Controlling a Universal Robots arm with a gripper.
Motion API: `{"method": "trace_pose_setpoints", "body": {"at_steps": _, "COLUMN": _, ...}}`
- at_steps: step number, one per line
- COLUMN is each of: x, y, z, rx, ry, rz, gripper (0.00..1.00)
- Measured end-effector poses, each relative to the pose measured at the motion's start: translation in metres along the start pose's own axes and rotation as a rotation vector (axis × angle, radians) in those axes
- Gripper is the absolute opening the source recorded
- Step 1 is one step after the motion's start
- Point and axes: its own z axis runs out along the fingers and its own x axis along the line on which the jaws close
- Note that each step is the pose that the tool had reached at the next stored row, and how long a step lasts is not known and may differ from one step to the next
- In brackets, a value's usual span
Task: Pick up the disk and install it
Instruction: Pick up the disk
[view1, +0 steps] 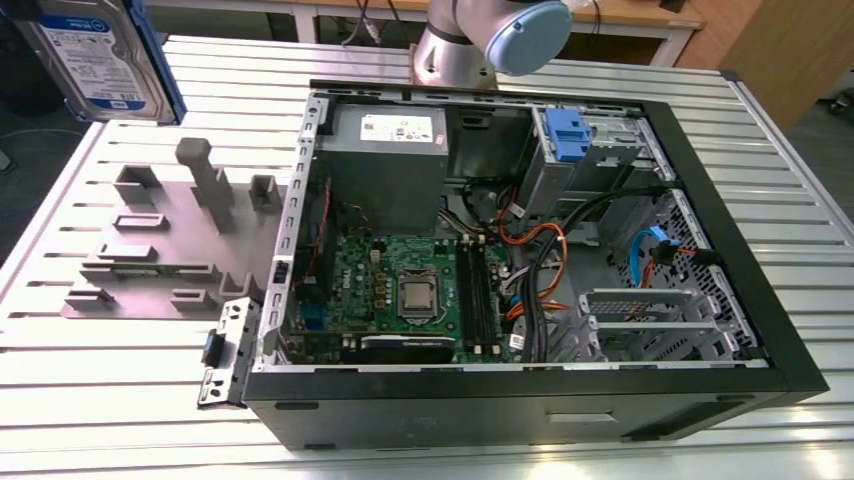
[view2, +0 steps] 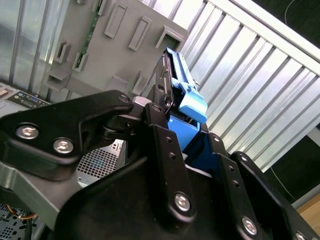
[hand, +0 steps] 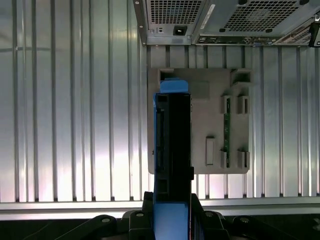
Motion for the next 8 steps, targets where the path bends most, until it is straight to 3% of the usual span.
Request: {"method": "trace_pose_setpoints", "body": {"at_steps": 8, "x": 0.0000, "y": 0.0001, "z": -0.0002, "rx": 0.0001, "ry": 0.0000, "rz": 0.000, "gripper": 0.36}}
